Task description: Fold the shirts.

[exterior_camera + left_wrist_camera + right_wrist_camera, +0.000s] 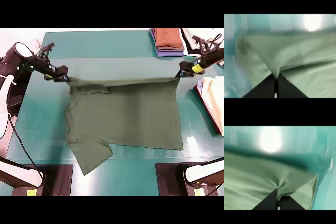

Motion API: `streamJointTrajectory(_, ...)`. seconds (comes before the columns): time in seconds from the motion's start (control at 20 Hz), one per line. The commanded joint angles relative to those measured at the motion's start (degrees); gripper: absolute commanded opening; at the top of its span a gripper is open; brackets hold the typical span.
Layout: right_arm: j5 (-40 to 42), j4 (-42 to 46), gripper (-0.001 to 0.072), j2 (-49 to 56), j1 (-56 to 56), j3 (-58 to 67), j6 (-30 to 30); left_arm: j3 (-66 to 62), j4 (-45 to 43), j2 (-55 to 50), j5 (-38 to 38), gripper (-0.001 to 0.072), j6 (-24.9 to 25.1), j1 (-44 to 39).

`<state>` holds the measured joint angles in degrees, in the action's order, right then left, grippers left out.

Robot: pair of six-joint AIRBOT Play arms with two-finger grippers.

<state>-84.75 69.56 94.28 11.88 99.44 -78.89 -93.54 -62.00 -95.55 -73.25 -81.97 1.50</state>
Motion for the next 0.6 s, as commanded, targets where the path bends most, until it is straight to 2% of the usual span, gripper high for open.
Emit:
streamJointTrajectory(0.0,1.51,2.16,0.0016,-3.91,-0.52,-10.16,1.62,5.73,0.74,-0.22,-3.21,0.0022,1.07,0.13)
streamJointTrajectory(0.2,8.07,1.97,0.0018,-7.58,-1.44,-21.05,0.87,12.33,1.11,-0.22,-1.73,0.0023,1.01,-1.9)
streamJointTrajectory(0.25,9.42,1.99,0.0065,-8.61,-1.42,-22.93,0.11,13.0,1.09,-0.22,-1.05,0.0036,0.87,-2.6)
streamJointTrajectory(0.3,9.81,1.97,0.0312,-9.29,-1.03,-23.65,0.04,13.07,1.11,-0.2,-0.72,0.0314,0.35,-2.89)
streamJointTrajectory(0.35,9.55,1.97,0.0388,-9.97,-0.61,-23.65,0.02,13.05,1.14,0.11,-0.61,0.059,-1.77,-3.1)
streamJointTrajectory(0.45,7.48,1.99,0.0387,-12.81,0.66,-23.65,0.04,13.07,0.13,2.67,-1.86,0.0545,-2.89,-3.1)
streamJointTrajectory(0.55,4.35,1.97,0.0387,-16.7,1.86,-23.71,0.07,14.03,-5.51,8.0,-2.8,0.0545,-3.41,-3.72)
